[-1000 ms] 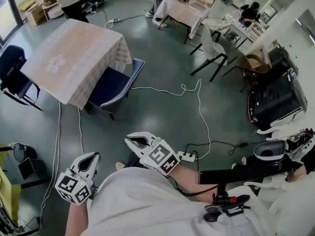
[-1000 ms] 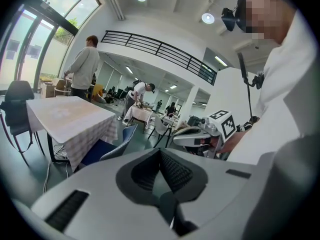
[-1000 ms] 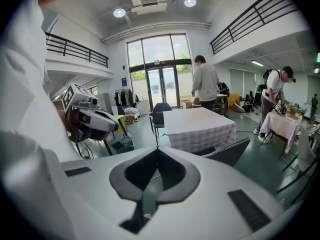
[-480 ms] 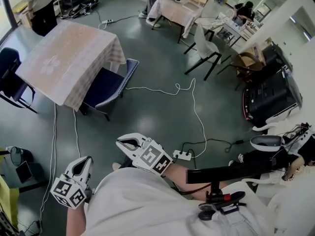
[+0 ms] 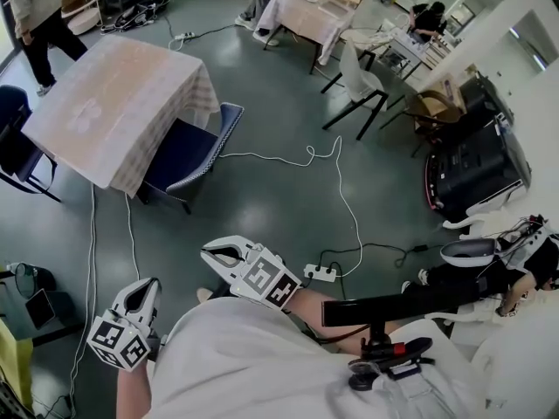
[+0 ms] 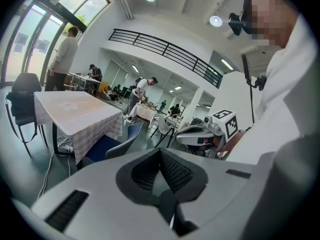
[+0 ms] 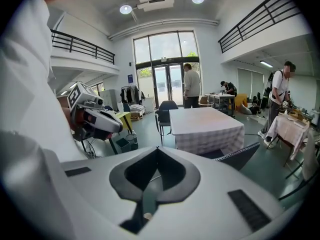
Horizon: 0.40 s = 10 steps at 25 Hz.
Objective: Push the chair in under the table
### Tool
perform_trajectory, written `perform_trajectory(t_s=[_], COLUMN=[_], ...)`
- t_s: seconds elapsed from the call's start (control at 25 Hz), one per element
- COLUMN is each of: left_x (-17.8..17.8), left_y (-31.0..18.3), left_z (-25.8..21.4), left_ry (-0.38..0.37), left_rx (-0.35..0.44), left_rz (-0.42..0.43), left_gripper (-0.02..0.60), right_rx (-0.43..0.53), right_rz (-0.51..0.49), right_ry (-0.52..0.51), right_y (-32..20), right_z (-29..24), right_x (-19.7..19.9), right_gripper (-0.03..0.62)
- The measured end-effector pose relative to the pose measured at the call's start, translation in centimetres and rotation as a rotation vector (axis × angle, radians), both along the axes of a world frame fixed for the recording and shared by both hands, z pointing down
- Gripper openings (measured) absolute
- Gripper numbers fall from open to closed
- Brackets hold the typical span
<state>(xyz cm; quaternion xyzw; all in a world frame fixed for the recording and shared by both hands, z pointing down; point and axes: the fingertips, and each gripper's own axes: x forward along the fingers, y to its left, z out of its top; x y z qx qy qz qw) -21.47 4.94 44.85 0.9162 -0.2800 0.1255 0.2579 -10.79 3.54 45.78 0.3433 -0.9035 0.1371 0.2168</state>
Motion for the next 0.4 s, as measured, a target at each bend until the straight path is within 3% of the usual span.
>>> perform_trajectory(t_s=[0.4], left_x=[-1.2], left_y=[-1.2], left_z=[0.8], left_ry=[0.0], left_rx=[-0.034], left_rz=[-0.023], left_gripper=[0.009], right_rx=[-0.016], right_rz=[-0.011], right_ry=[0.004], right_y=[-2.0], right_z=[0.7], right_x=[-1.1], right_gripper=[0.012])
